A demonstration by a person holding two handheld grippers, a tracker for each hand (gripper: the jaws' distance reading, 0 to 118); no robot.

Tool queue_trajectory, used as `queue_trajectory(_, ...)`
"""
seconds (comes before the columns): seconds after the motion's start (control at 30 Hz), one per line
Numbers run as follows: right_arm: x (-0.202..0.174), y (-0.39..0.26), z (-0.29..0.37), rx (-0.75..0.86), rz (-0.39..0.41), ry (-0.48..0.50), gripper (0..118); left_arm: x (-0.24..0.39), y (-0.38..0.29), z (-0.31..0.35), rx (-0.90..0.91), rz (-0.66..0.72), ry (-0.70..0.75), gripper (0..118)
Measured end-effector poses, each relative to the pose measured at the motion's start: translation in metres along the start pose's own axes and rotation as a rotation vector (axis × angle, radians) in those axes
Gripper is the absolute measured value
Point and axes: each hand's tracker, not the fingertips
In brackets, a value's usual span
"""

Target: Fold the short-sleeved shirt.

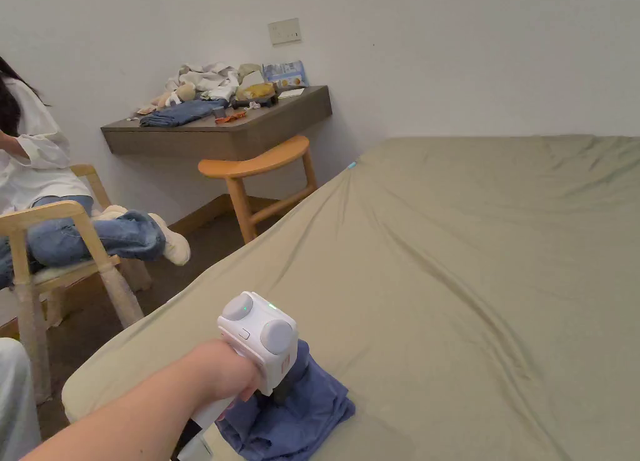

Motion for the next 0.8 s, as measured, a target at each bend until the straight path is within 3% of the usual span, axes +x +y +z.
queue_trajectory(0.1,-0.003,0.005,0.000,-0.008,0.009,-0.009,1,-0.018,-0.009,-0.010,0.009,0.096,-0.064,29)
queue_trajectory(0.17,-0.007,0.009,0.000,-0.010,0.017,-0.010,1,-0.023,-0.015,-0.016,0.021,0.124,-0.068,39)
queue_trajectory(0.2,-0.009,0.011,0.000,-0.011,0.025,-0.013,1,-0.023,-0.019,-0.017,0.049,0.114,-0.011,48)
queue_trajectory(0.23,-0.011,0.012,0.000,-0.010,0.033,-0.015,1,-0.026,-0.024,-0.016,0.072,0.108,0.044,69)
queue_trajectory(0.33,-0.017,0.016,-0.001,-0.005,0.039,-0.003,1,-0.043,-0.034,-0.002,0.171,0.186,0.095,113)
queue_trajectory(0.5,-0.025,0.016,0.002,0.015,0.049,0.018,1,-0.055,-0.053,0.052,0.393,0.353,0.177,115)
queue_trajectory(0.57,-0.029,0.015,0.007,0.032,0.063,0.027,1,-0.038,-0.071,0.088,0.528,0.398,0.105,104)
queue_trajectory(0.6,-0.033,0.016,0.010,0.052,0.079,0.021,1,-0.026,-0.082,0.108,0.613,0.418,0.079,84)
queue_trajectory(0.63,-0.036,0.017,0.015,0.074,0.098,0.009,1,-0.008,-0.093,0.126,0.675,0.436,0.072,50)
queue_trajectory(0.67,-0.038,0.017,0.019,0.084,0.103,0.007,1,0.010,-0.105,0.143,0.715,0.441,0.061,29)
queue_trajectory(0.77,-0.041,0.020,0.033,0.134,0.113,-0.008,1,0.062,-0.144,0.195,0.883,0.535,-0.128,12)
queue_trajectory(0.8,-0.039,0.020,0.039,0.158,0.120,-0.020,1,0.083,-0.155,0.212,0.946,0.551,-0.131,1)
